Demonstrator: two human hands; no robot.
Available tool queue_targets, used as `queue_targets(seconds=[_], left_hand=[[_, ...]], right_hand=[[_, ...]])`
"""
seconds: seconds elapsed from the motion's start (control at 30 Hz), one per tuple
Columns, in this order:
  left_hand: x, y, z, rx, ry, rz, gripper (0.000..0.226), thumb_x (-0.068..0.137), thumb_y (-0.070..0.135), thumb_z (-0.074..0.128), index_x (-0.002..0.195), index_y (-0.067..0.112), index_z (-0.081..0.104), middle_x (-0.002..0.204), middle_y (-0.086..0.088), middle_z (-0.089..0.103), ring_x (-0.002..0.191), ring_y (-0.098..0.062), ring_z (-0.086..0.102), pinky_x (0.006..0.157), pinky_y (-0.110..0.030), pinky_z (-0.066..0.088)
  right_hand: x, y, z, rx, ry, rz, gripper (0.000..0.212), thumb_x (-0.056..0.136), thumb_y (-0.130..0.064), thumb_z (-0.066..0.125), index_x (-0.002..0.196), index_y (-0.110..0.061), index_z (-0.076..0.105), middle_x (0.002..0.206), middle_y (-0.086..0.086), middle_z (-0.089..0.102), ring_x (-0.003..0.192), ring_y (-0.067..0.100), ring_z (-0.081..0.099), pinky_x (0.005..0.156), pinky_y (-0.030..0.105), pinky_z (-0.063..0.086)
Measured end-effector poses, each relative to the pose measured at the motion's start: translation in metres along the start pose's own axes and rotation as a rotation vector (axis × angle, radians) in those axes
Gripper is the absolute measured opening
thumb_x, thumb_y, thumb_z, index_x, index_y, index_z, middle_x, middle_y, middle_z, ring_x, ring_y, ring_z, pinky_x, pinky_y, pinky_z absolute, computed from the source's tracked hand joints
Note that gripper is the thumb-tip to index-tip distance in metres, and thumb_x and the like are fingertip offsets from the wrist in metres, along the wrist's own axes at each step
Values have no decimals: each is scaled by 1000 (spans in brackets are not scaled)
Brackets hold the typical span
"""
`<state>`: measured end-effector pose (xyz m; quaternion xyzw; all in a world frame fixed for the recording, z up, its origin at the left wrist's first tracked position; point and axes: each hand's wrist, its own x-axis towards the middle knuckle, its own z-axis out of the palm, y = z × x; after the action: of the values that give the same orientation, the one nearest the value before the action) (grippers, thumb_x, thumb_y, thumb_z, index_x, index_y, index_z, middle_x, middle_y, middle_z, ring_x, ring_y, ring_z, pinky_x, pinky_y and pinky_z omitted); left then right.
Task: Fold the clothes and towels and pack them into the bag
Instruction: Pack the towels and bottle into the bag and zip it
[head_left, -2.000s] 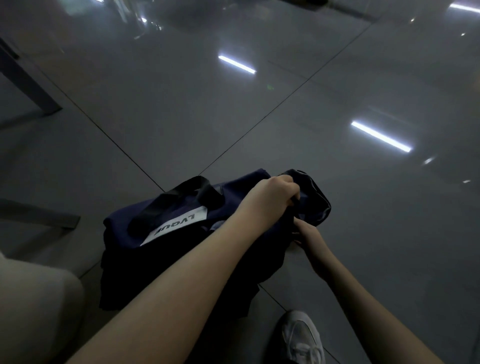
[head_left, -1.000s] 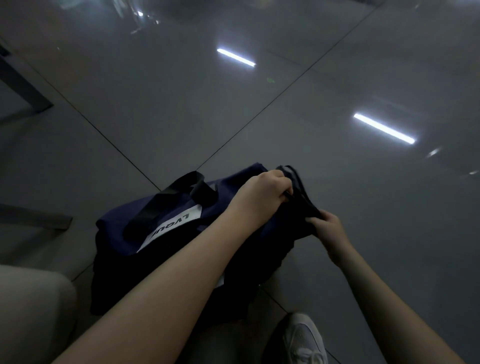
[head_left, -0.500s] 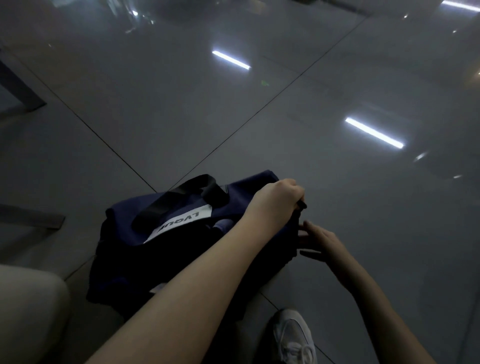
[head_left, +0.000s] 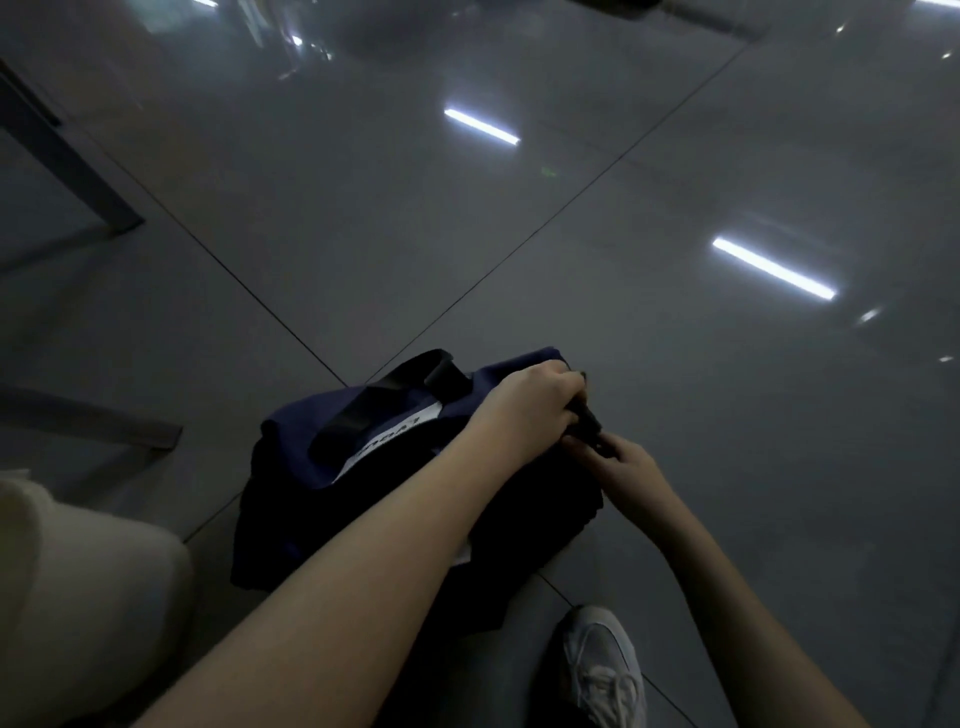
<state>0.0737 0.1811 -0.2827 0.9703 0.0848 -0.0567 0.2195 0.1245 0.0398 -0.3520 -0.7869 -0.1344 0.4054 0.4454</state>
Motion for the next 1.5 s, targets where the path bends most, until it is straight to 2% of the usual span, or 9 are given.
queue_targets(seconds=[0.07, 0.17, 0.4, 0.7, 0.9, 1.07, 1.27, 1.37, 1.5], left_hand=[[-15, -11, -8, 83, -16, -15, 35, 92, 20, 55, 126, 11, 55, 127, -6, 52, 117, -23, 50, 94, -33, 41], [-46, -32, -16, 291, -41, -94, 47, 91, 33, 55, 133, 17, 44, 132, -3, 44, 123, -22, 42, 98, -34, 36], [-101, -73, -20, 489, -278, -373, 60, 87, 53, 54, 132, 17, 40, 131, -4, 44, 122, -24, 44, 95, -41, 39], [-108, -77, -6, 477, -210, -490, 26, 94, 9, 42, 119, 11, 50, 122, -6, 54, 113, -25, 54, 82, -37, 48], [-94, -61, -9, 421, -59, -355, 20, 93, 17, 45, 110, 12, 55, 117, -5, 56, 110, -25, 53, 74, -33, 40], [-102, -64, -3, 491, -222, -444, 39, 89, 30, 54, 124, 14, 47, 129, -6, 44, 122, -25, 41, 93, -38, 40], [-127, -85, 10, 314, -402, -814, 52, 94, 47, 47, 132, 11, 45, 132, -11, 47, 121, -29, 48, 98, -44, 38], [-130, -92, 26, 157, -509, -883, 49, 97, 43, 38, 131, 10, 50, 131, -13, 51, 117, -32, 51, 99, -45, 40], [-127, -89, 39, 75, -527, -862, 42, 96, 32, 44, 131, 10, 41, 134, -13, 46, 118, -33, 49, 99, -46, 42]], right_hand=[[4, 0, 3, -77, 101, 21, 25, 91, -35, 57, 99, -12, 66, 94, 10, 68, 87, 25, 65, 77, 41, 53], [6, -5, 7, -171, 188, 21, 32, 94, -29, 53, 75, -4, 58, 80, 16, 62, 76, 29, 58, 64, 34, 41], [0, -10, 5, -189, 256, -39, 36, 99, -27, 43, 70, -9, 51, 79, 13, 55, 65, 23, 50, 52, 30, 33], [-14, -11, -22, -209, 303, 5, 40, 101, -28, 38, 87, 4, 57, 98, 24, 58, 82, 28, 50, 69, 32, 34], [-20, -1, -70, -266, 511, 67, 50, 101, -35, 36, 115, 9, 57, 121, 30, 56, 110, 43, 51, 93, 44, 40], [-31, 5, -83, -243, 531, 168, 53, 101, -39, 32, 125, 5, 51, 127, 25, 52, 115, 41, 49, 93, 43, 40], [-30, 2, -70, -215, 528, 211, 54, 101, -39, 33, 128, 6, 47, 129, 27, 50, 115, 42, 49, 94, 43, 40], [-30, 3, -69, -203, 521, 235, 57, 100, -40, 36, 131, 7, 45, 132, 28, 48, 118, 42, 48, 95, 43, 40], [-36, 5, -67, -183, 546, 212, 57, 97, -39, 44, 135, 3, 41, 133, 23, 48, 118, 39, 48, 90, 39, 41]])
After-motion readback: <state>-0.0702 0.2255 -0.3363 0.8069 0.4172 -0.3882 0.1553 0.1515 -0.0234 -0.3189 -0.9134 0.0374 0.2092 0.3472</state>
